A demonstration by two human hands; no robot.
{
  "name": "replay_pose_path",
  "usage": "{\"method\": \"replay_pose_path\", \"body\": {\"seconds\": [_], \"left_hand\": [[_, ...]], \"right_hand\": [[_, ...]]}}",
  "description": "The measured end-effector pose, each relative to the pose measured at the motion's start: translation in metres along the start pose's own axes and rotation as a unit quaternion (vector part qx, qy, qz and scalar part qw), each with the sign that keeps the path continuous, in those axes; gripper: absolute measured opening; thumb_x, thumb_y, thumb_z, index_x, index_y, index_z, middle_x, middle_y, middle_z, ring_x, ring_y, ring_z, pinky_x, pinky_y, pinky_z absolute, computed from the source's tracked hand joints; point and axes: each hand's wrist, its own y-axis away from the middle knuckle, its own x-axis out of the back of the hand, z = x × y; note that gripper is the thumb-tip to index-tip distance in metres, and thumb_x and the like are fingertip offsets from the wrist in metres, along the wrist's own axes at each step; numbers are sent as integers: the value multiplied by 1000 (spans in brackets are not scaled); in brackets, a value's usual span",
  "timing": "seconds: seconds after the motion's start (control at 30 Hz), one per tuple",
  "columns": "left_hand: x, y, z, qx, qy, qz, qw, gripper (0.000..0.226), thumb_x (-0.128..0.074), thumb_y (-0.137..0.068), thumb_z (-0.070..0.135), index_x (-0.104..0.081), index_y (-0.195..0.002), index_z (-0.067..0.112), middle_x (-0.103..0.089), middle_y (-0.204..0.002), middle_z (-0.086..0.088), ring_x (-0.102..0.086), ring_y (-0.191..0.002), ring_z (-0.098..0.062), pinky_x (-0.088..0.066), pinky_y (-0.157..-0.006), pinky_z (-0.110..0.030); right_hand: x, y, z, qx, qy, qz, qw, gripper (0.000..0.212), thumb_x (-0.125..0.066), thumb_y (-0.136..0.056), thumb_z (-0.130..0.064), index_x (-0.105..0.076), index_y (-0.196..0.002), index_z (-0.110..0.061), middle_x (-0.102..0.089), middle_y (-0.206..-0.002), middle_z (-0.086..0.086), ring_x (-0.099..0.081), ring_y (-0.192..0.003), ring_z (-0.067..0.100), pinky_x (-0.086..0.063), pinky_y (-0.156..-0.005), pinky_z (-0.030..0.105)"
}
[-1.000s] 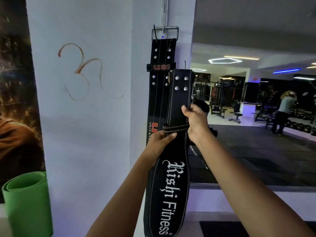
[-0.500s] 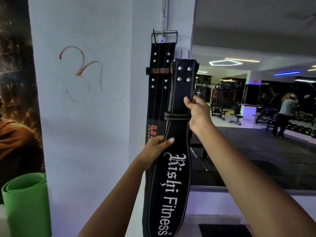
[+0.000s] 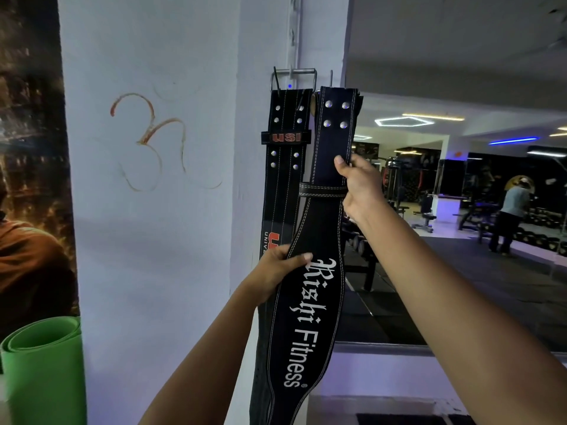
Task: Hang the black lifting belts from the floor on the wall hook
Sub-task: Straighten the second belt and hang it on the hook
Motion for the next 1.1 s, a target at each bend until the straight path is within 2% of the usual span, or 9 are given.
{"method": "replay_pose_path", "body": {"seconds": [0.27, 0.43, 0.6, 0.67, 0.73, 0.83, 0.9, 1.03, 1.1], "left_hand": [[3, 17, -40, 35, -6, -18, 999, 31, -66, -84, 22, -64, -110, 6, -70, -110, -17, -69, -101, -30, -55, -90, -41], [-6, -9, 33, -79, -2, 48, 996, 63, -59, -77, 59, -59, -123, 16, -66, -123, -8, -61, -115, -23, -48, -100, -43], [-28, -36, 97, -165, 28, 67, 984, 19, -57, -92, 30, -61, -75, 20, -65, -71, 7, -64, -68, -9, -54, -73, -29], [-34, -43, 100, -181, 53, 87, 978, 14, -59, -91, 24, -63, -84, 13, -66, -77, 0, -64, -76, -16, -53, -79, -37], [-38, -46, 99, -188, 70, 93, 975, 12, -60, -90, 21, -63, -89, 9, -64, -82, -7, -62, -81, -22, -51, -85, -43], [-42, -48, 97, -192, 80, 96, 973, 11, -60, -90, 20, -65, -90, 9, -67, -83, -7, -64, -79, -21, -54, -81, -38], [-42, -50, 100, -191, 98, 99, 972, 9, -61, -89, 19, -64, -88, 11, -69, -78, -4, -67, -72, -17, -57, -74, -33], [-33, -54, 110, -187, 106, 118, 969, 7, -62, -89, 20, -64, -86, 14, -70, -72, 1, -68, -64, -10, -60, -67, -29], [-28, -55, 111, -187, 108, 118, 969, 8, -63, -88, 23, -65, -88, 14, -71, -74, 0, -69, -67, -13, -60, -69, -32]], "right_hand": [[3, -5, -12, 7, 19, -11, 1000, 25, -60, -85, -7, -63, -110, -8, -63, -118, 5, -51, -102, 10, -31, -101, 30], [4, -6, -3, 9, 11, -12, 1000, 15, -62, -84, -5, -67, -96, -13, -64, -115, 9, -55, -105, 16, -40, -102, 33], [4, -2, 6, -7, -18, -62, 998, 11, -62, -84, -7, -66, -84, -17, -67, -94, 4, -62, -98, 23, -55, -84, 37], [7, 2, 6, 6, -24, -75, 997, 11, -59, -86, -8, -65, -86, -17, -67, -90, 2, -64, -90, 20, -57, -75, 31], [10, 8, 6, 26, -15, -69, 997, 14, -58, -88, -9, -65, -99, -13, -68, -100, 5, -64, -100, 22, -55, -87, 36], [22, 20, 19, 28, 14, -57, 998, 42, -56, -90, -13, -50, -131, -15, -60, -124, 9, -60, -107, 18, -45, -104, 41], [36, 33, 37, 35, 65, -73, 995, 52, -57, -89, -17, -41, -138, -24, -62, -115, 6, -60, -103, 14, -46, -101, 36], [61, 66, 76, 20, 101, -118, 988, 43, -57, -88, -13, -47, -129, -25, -62, -94, -13, -61, -98, 3, -49, -77, 11], [75, 82, 96, -7, 111, -149, 983, 28, -59, -87, -11, -58, -112, -24, -67, -99, -11, -65, -98, 6, -54, -82, 15]]}}
